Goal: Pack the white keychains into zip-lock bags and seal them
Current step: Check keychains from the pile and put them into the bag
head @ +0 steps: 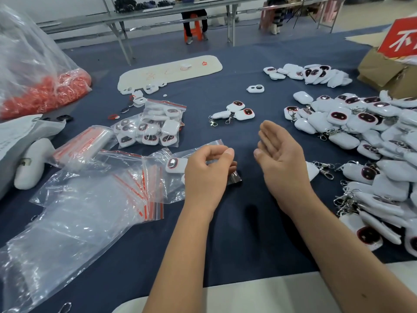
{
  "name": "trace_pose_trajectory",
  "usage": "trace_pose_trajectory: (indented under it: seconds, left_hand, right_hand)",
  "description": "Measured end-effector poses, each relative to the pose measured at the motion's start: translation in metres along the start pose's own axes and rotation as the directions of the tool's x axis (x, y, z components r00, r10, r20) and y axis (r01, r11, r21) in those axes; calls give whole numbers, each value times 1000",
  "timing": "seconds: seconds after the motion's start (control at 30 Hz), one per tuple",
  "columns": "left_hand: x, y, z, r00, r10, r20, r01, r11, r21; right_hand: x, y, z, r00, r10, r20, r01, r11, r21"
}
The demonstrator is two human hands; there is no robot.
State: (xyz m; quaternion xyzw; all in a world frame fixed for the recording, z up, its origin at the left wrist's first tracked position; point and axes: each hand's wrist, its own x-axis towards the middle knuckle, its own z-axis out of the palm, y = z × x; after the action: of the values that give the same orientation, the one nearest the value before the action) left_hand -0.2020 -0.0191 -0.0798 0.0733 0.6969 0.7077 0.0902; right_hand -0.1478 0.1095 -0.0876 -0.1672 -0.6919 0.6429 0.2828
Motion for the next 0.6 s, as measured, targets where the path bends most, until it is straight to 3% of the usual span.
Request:
trace_pose_trajectory:
  seconds: [0.07, 0.13, 0.2, 0.27, 0.3, 0.37, 0.5, 0.6]
  left_hand:
    - [0, 0, -1, 1000, 9, 7, -9, 1000, 14]
    - [1, -1, -2, 1000, 17, 20, -17, 999, 30]
    - [1, -2, -2, 999, 21, 28, -22, 999, 44]
    - [1, -2, -2, 1000, 17, 26, -19, 998, 63]
    - [1, -2, -2, 999, 16, 28, -18, 997, 75]
    - [1, -3, -2, 999, 22, 43, -27, 993, 118]
    - [0, -6, -4, 981, 114, 157, -157, 940, 304]
    - [-3, -5, -2, 941, 170, 293, -280, 877, 391]
  right_hand:
    - [-4, -5, -1, 952, -253, -174, 171, 907, -385]
    - [-6, -7, -9, 857, -455, -241, 174, 696, -696]
    - [-5, -8, -15, 878, -407, -254, 7, 540, -842]
    - [-5, -6, -16, 946, -162, -281, -183, 449, -874]
    - [-4, -4, -16, 961, -63, -270, -215, 448, -868]
    - [-2, -1, -13, 983, 1, -184, -154, 557, -816]
    - [-5, 2, -4, 993, -121, -10, 97, 841, -532]
    - [-3, 3, 4, 999, -33, -28, 27, 975, -220]
